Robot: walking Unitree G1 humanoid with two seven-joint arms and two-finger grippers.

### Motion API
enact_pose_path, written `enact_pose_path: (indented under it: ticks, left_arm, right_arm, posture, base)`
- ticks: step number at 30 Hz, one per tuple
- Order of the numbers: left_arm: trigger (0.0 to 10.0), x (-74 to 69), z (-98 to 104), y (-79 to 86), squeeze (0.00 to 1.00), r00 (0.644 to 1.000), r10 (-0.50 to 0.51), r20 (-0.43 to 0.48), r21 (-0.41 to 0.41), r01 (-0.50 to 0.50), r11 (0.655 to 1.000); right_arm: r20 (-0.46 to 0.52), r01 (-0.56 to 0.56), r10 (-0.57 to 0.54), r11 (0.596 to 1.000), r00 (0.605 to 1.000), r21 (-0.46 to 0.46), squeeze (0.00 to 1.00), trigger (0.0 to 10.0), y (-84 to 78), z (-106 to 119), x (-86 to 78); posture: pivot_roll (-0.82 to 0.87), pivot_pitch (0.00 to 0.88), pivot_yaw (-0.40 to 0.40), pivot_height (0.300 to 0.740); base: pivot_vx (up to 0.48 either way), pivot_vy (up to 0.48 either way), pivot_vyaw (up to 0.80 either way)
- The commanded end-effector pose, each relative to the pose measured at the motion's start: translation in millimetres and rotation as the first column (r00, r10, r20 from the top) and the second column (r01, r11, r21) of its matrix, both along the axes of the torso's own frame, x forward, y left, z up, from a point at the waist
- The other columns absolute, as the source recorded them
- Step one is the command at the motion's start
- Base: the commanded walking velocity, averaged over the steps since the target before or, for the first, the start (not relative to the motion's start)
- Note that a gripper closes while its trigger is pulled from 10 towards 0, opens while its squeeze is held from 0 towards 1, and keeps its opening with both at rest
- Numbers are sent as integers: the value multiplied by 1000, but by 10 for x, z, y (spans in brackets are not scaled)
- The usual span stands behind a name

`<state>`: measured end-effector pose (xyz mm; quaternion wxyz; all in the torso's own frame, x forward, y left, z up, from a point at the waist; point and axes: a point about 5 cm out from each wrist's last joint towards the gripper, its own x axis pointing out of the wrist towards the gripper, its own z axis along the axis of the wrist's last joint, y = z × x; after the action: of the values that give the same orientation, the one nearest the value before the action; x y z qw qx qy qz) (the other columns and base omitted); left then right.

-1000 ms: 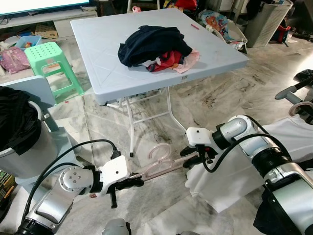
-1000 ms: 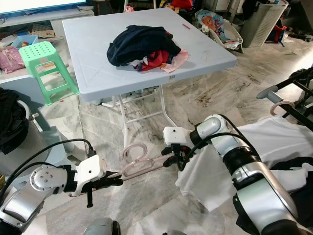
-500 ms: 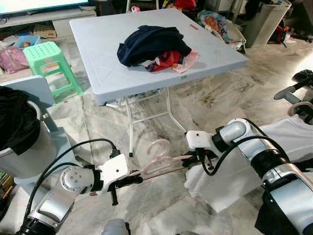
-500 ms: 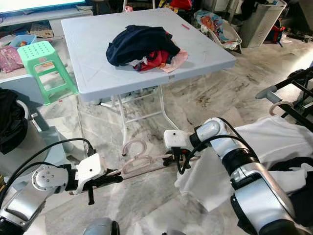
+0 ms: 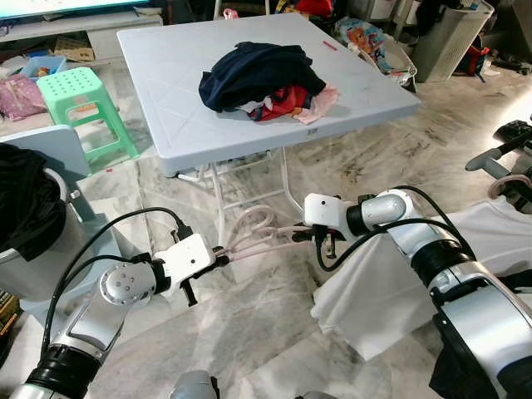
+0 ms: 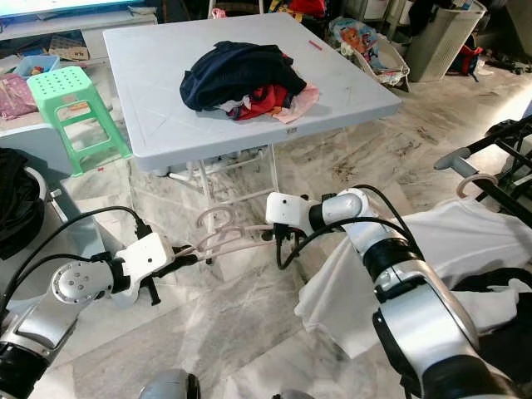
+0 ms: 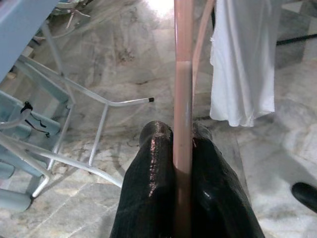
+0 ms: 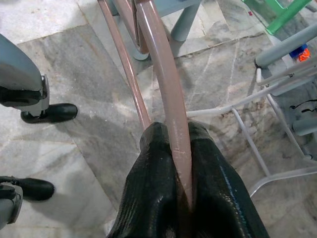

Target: Hang hanger

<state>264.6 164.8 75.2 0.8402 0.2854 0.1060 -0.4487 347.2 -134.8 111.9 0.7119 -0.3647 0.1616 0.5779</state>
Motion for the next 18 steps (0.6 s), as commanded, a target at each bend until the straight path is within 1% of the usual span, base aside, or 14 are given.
enact_pose_path:
  ticks: [1,3,5,7,9,11,13,15,18]
  left_arm:
    - [10000,-17,-58,-17,1000,1000,-13,-10,10,13,1000]
    - [10000,-20,-72,-16,1000,1000,-16,-11,16,16,1000]
    - [10000,-38,-124,-26,1000,999,-39,-2,49,39,998]
    - [10000,-46,-155,-49,1000,997,-68,38,86,65,994]
    - [10000,-47,-168,-57,1000,995,-80,56,97,74,993]
    - [10000,-46,-170,-57,1000,994,-87,71,103,80,991]
    - [10000,-46,-172,-44,1000,989,-111,98,140,97,985]
    - [10000,-44,-162,-24,1000,986,-120,120,153,101,983]
    - [10000,-47,-156,-2,1000,980,-139,143,171,114,979]
  right_arm:
    - [52,67,-70,996,996,54,0,0,-45,136,96]
    - [51,62,-65,997,997,54,0,0,-42,127,89]
    - [50,60,-63,997,997,49,0,0,-47,99,76]
    - [46,57,-58,998,997,33,0,0,-78,59,55]
    - [41,51,-52,998,998,23,0,0,-100,36,39]
    - [36,48,-48,999,998,-2,0,0,-152,3,17]
    - [37,57,-56,998,998,-36,0,0,-232,-37,-5]
    - [49,78,-74,994,996,-71,0,0,-305,-79,-21]
    - [47,119,-115,989,992,-83,0,0,-370,-143,-43]
  posture:
    - [43,0,-89,740]
    - [43,0,-89,740]
    - [44,0,-87,740]
    - [42,0,-86,740]
    - [39,0,-81,740]
    - [36,0,-77,740]
    - [32,0,-70,740]
    - [31,0,-63,740]
    - [29,0,-59,740]
  base:
    - [0,0,0]
    - [0,0,0]
    - [0,0,0]
    - [0,0,0]
    - [0,0,0]
    - [0,0,0]
    - [0,0,0]
    - [0,0,0]
    - [0,0,0]
